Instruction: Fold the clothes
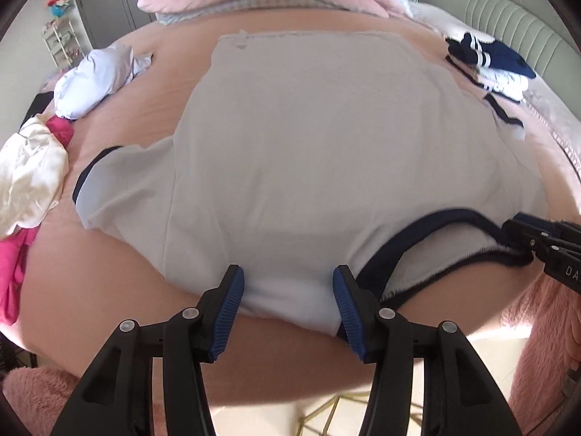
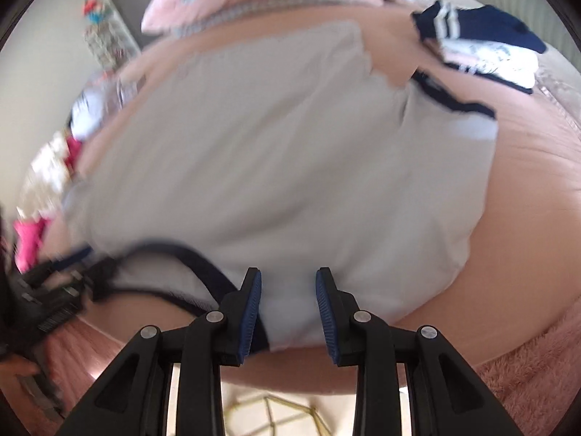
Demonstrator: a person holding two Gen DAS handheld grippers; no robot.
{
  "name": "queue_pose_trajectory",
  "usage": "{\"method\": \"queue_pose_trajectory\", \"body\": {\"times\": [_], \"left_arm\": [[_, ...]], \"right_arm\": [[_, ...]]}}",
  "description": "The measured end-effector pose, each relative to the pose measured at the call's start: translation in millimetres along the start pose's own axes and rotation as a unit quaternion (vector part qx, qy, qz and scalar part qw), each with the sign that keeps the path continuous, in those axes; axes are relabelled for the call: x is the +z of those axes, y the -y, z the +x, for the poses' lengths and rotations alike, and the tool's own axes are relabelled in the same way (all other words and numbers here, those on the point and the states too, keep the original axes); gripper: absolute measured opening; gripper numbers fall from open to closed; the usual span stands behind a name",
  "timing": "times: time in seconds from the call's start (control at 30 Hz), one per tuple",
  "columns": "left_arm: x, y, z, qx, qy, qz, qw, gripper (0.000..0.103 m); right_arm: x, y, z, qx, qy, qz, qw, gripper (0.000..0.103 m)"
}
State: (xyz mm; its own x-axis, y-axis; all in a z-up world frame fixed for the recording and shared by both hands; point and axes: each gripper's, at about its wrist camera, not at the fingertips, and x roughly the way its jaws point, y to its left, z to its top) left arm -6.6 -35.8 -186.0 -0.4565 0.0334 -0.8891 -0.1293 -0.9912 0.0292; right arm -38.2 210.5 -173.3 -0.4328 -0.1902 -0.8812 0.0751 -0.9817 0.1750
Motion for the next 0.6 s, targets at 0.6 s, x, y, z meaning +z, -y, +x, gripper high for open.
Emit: {"method": "queue_pose_trajectory", "body": {"times": [0.6], "left_arm": [[-22.9,-52.6,-16.3,-0.120,-0.005,-0.235,0.9644,0.047]], "right_arm": [[-19.1,63.3,-33.3,0.021,0.050,0.166,0.985,0.030]]}}
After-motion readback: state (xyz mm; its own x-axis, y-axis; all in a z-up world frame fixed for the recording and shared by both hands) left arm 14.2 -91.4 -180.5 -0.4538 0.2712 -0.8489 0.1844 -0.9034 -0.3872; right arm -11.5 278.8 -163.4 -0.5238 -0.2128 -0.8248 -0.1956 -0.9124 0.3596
